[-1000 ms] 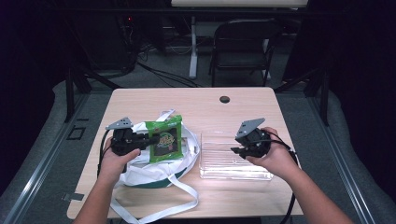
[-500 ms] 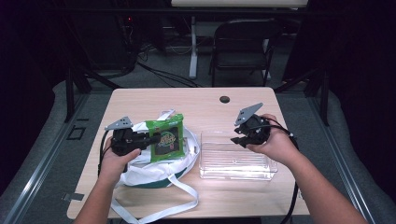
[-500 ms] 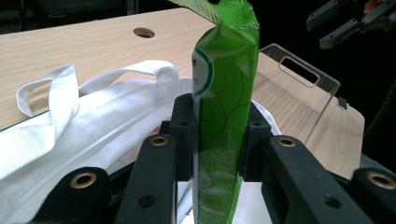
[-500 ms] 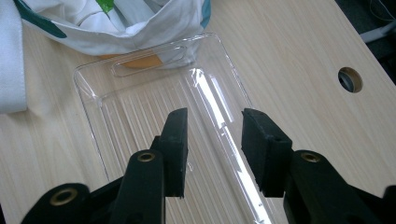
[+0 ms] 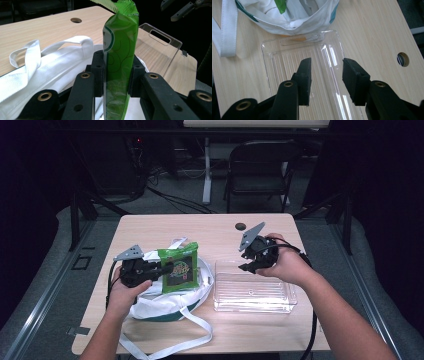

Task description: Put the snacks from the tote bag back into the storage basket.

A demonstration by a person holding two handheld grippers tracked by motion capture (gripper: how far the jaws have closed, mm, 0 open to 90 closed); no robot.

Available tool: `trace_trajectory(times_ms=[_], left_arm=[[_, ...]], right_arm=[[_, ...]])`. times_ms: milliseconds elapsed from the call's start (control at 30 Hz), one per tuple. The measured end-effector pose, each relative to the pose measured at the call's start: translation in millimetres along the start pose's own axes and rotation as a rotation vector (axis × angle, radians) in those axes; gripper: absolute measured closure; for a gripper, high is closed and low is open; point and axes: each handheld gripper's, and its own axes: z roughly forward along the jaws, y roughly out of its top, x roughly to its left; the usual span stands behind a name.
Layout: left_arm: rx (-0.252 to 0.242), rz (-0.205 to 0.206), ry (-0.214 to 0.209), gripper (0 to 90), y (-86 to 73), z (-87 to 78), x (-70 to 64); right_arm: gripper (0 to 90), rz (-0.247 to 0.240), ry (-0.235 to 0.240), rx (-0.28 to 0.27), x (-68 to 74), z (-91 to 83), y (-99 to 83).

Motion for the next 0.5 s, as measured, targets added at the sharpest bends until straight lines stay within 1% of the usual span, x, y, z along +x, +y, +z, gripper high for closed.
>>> trace_trajectory(times_ms=[67,100,133,200,300,333,433,500], left_arm=[[-0.004,0.004,0.001,72.6,0.7,-0.9,-0.7],[-0.004,0.004,0.001,72.5,0.7,-0.9,-0.7],[-0.009,0.008,-0.003,72.6,1.2,-1.3,-1.3],[-0.009,0.010,0.000,72.5,1.5,-1.5,-1.9],[-0.013,0.018,-0.007,72.6,1.9,-0.8,-2.7],[-0.010,0.022,-0.008,72.5,2.0,-0.4,-3.3],[-0.004,0.028,-0.011,72.5,2.1,0.7,-4.4],[0.000,0.035,-0.007,72.6,2.4,1.0,-5.3]], right_arm=[[59.1,-0.019,0.005,0.007,-1.2,-0.3,4.5],[59.1,-0.019,0.005,0.007,-1.2,-0.3,4.5],[58.7,-0.035,0.009,0.013,-2.6,-1.4,10.2],[58.4,-0.040,0.008,0.014,-3.1,-1.7,11.9],[58.4,-0.054,0.011,0.022,-4.8,-2.3,18.4],[58.4,-0.065,0.011,0.027,-5.9,-3.5,23.5],[58.4,-0.079,0.013,0.033,-6.4,-5.0,28.2],[58.4,-0.095,0.013,0.036,-6.5,-7.5,36.1]])
